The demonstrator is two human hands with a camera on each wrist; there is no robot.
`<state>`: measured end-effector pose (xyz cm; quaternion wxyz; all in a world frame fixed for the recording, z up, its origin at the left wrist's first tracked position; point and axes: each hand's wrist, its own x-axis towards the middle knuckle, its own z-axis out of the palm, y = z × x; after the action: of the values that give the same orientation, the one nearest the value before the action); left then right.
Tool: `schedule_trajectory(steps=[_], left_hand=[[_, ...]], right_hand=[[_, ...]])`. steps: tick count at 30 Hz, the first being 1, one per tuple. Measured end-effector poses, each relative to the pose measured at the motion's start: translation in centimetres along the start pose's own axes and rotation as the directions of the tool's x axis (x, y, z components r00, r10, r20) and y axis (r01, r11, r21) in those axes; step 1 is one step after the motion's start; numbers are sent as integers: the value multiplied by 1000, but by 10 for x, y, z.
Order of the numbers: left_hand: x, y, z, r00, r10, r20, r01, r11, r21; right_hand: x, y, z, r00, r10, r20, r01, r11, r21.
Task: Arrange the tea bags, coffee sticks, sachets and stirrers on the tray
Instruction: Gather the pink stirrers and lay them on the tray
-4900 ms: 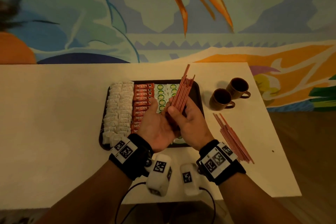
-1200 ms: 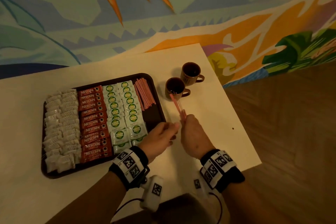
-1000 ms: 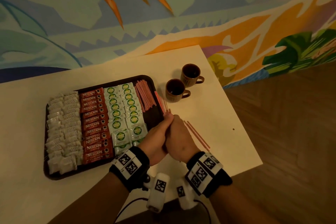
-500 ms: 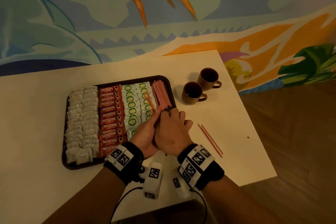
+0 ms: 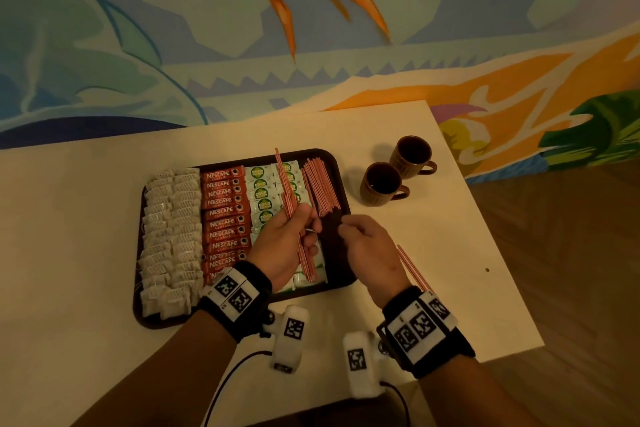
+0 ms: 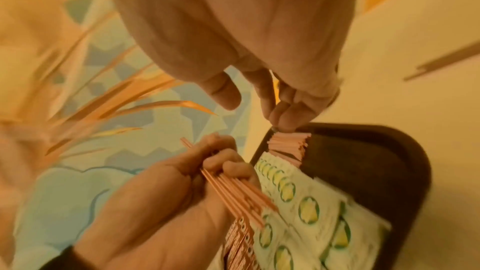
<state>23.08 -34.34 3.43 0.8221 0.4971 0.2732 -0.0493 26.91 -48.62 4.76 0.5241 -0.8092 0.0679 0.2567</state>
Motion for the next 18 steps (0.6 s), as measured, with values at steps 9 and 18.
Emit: schedule_trajectory(steps=[9,18], left_hand=[[-3,11,13,971,206,124,-232,938,258],[-10,12,13,923,319,215,-384,810,444]], right_hand=[[-16,3,20,894,244,375,-420,746,517],[0,-3,19,894,120,432,-418,572,706]])
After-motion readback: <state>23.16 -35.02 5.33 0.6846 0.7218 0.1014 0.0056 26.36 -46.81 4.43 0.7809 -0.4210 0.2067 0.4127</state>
